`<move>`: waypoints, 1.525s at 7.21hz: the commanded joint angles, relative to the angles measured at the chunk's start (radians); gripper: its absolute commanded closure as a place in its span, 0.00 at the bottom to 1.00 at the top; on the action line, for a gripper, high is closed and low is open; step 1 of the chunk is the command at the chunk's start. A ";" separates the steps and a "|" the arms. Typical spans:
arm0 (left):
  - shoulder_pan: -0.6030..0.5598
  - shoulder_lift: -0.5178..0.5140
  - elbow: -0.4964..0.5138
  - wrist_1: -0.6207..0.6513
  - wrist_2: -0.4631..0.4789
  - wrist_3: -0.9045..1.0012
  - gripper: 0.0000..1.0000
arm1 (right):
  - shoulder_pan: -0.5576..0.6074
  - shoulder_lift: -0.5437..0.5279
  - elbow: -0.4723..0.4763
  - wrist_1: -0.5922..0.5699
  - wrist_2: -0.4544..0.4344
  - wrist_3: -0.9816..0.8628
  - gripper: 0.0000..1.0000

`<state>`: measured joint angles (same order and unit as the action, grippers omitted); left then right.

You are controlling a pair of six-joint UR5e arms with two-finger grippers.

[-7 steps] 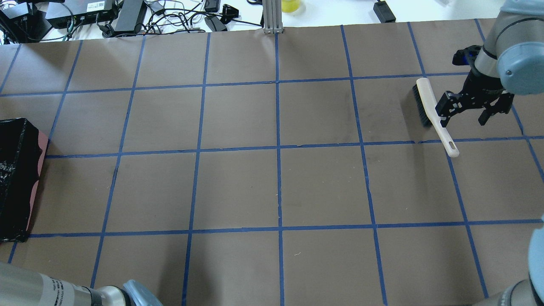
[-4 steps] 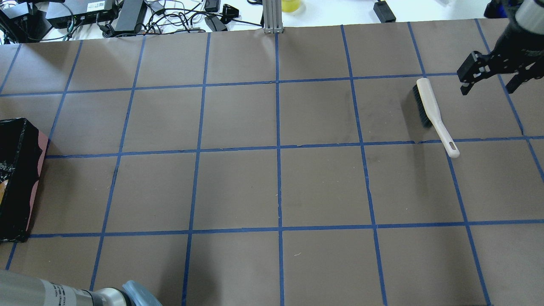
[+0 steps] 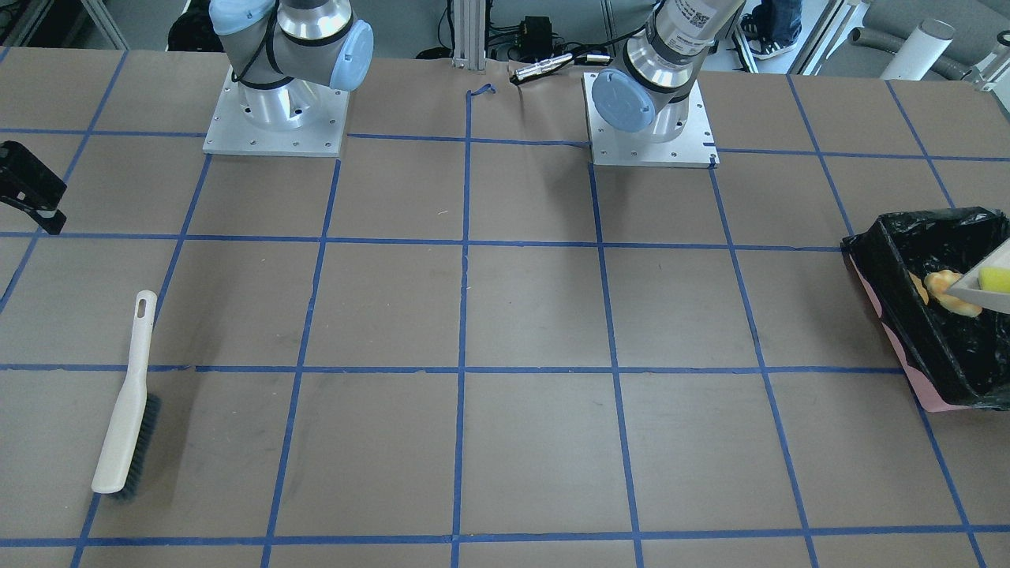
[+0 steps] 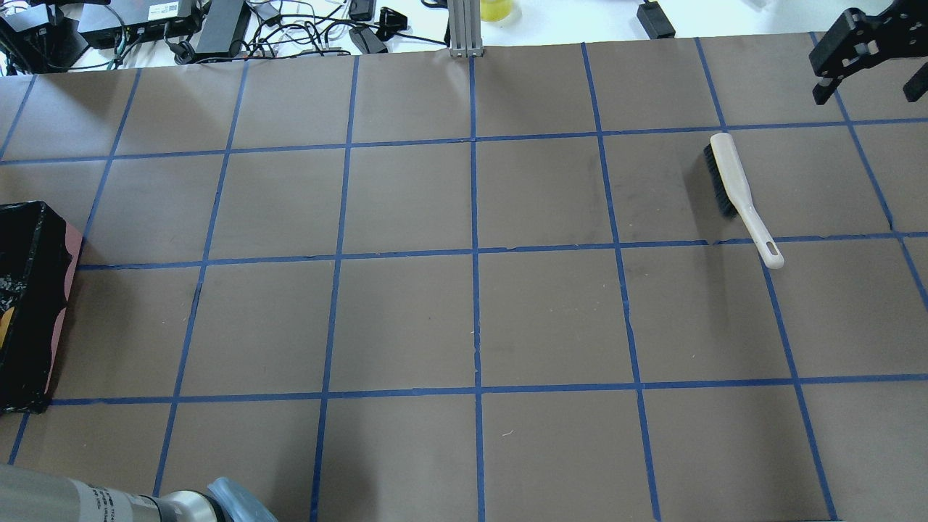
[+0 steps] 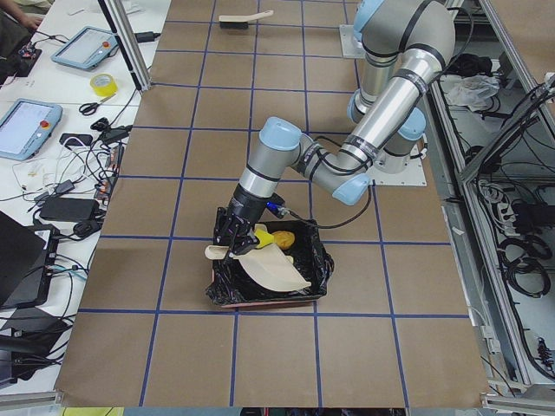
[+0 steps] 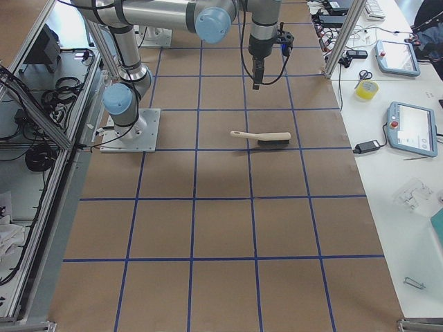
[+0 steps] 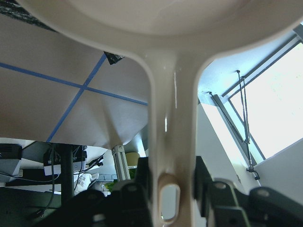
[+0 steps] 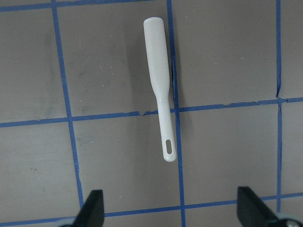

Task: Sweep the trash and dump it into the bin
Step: 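Lower the brush onto the table and open the right gripper, raising it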

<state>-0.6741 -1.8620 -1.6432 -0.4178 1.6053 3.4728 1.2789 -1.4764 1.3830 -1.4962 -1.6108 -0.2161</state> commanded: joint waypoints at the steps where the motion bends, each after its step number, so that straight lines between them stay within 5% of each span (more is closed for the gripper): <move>1: -0.007 -0.002 0.008 0.003 0.002 0.029 1.00 | 0.167 -0.001 -0.005 0.002 0.003 0.157 0.00; 4: -0.009 0.013 -0.013 0.195 0.007 0.029 1.00 | 0.330 -0.039 0.002 -0.018 0.040 0.228 0.00; 6: -0.010 0.053 -0.048 0.211 0.018 0.026 1.00 | 0.330 -0.058 0.021 -0.021 0.048 0.231 0.00; 8: -0.009 0.095 -0.206 0.428 0.019 0.029 1.00 | 0.329 -0.058 0.024 -0.021 0.062 0.231 0.00; 11: -0.010 0.145 -0.259 0.488 0.036 0.029 1.00 | 0.330 -0.061 0.025 -0.015 0.101 0.219 0.00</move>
<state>-0.6830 -1.7372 -1.8774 0.0284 1.6347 3.5020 1.6086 -1.5365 1.4074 -1.5129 -1.5210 0.0106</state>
